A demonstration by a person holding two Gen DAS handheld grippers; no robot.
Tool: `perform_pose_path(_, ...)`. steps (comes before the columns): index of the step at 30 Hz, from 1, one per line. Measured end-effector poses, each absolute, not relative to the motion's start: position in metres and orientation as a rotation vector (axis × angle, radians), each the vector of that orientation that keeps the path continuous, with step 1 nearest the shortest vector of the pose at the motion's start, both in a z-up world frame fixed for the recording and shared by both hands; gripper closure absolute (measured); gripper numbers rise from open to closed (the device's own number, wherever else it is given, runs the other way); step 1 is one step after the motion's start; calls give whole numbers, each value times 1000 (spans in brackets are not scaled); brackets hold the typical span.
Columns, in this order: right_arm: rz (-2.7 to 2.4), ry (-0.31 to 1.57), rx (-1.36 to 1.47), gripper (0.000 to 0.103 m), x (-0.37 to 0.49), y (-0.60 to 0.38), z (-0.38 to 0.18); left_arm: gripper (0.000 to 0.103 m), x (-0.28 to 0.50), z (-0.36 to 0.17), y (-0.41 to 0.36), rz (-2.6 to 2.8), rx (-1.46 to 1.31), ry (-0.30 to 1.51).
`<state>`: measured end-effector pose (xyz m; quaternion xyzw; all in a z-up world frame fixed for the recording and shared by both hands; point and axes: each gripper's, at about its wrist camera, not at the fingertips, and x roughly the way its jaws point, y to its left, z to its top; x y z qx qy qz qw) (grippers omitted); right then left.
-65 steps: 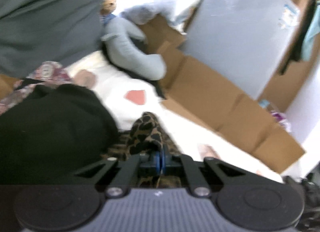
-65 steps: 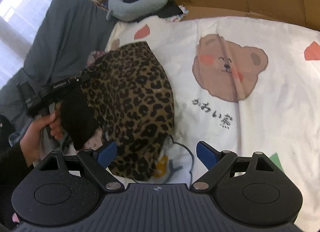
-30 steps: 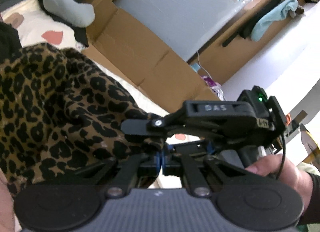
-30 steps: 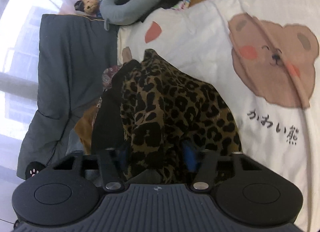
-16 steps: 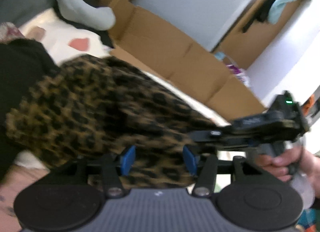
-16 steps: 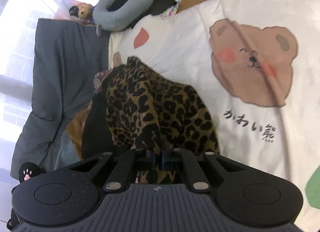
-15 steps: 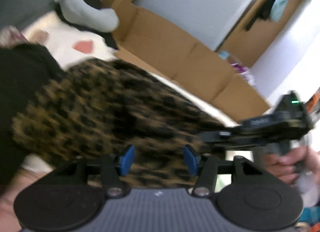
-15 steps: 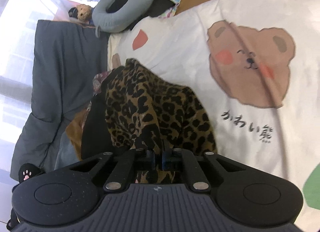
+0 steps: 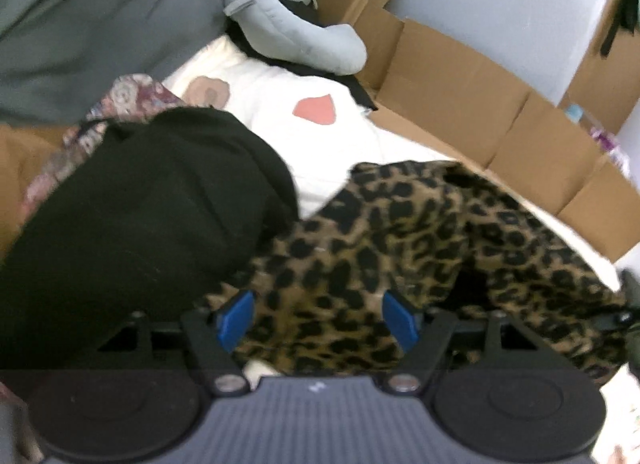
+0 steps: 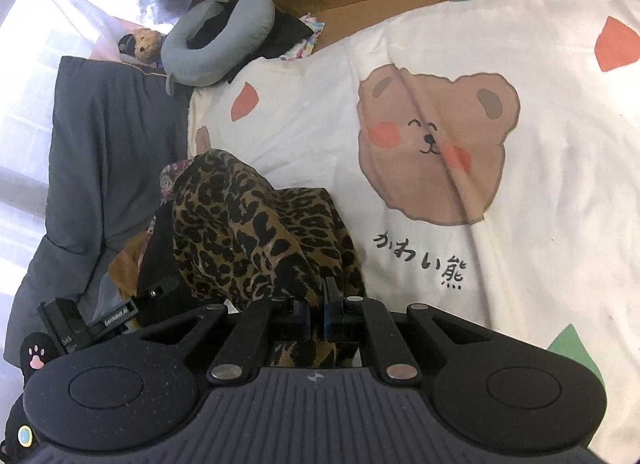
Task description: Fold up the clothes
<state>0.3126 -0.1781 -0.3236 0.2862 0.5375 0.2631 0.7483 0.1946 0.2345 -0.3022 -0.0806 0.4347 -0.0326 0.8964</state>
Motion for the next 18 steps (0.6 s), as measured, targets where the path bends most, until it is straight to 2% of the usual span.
perform_pose_path(16, 569, 1192, 558, 100, 322, -171, -342, 36, 234, -352, 248, -121, 149, 1008)
perform_pose_path(18, 566, 1196, 543, 100, 325, -169, -345, 40, 238, -358, 248, -136, 170, 1008)
